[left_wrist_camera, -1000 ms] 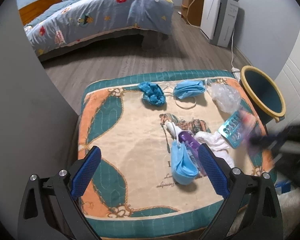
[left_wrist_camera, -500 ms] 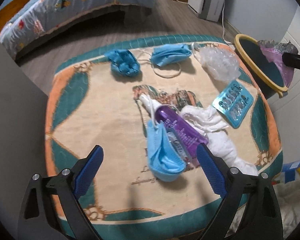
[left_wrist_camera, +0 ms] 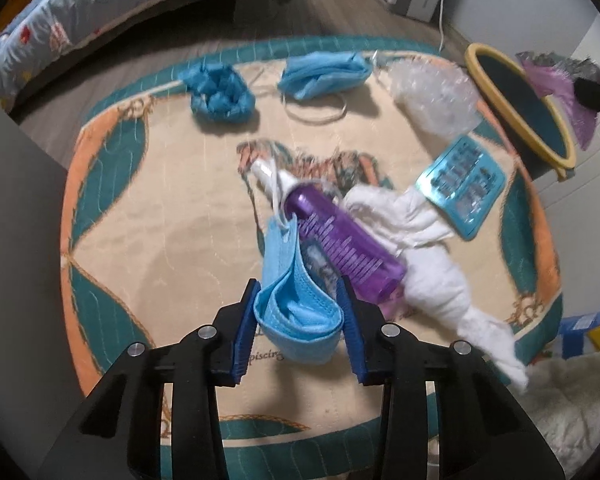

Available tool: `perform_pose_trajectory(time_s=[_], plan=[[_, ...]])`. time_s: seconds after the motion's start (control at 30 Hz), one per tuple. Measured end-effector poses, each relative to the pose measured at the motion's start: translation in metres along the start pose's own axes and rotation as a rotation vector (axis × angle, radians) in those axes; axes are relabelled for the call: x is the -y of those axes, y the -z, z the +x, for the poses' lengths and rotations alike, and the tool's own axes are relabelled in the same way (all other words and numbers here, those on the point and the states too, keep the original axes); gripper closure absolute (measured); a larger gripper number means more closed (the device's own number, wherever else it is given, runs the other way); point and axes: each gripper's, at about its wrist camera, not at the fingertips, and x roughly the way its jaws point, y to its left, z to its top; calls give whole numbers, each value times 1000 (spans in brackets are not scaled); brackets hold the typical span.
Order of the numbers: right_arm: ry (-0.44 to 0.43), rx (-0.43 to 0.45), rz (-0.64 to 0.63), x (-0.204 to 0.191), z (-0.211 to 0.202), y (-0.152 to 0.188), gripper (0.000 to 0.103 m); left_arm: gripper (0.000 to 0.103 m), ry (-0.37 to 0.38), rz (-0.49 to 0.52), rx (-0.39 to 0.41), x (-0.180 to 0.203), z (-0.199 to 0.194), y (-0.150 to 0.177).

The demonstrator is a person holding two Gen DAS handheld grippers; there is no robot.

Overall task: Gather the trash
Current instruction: 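Grasp the blue face mask with the left tool while the right tool holds the wrapper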

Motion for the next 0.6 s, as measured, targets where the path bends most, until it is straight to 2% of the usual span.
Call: perform_pose_trajectory(time_s=[0.37, 0.6], plan=[[-40, 62, 82, 21, -21, -10, 96, 64, 47, -1, 164, 0, -48, -17], [-60, 85, 132, 38, -28, -15, 96, 65, 152, -68, 299, -6, -88, -32]])
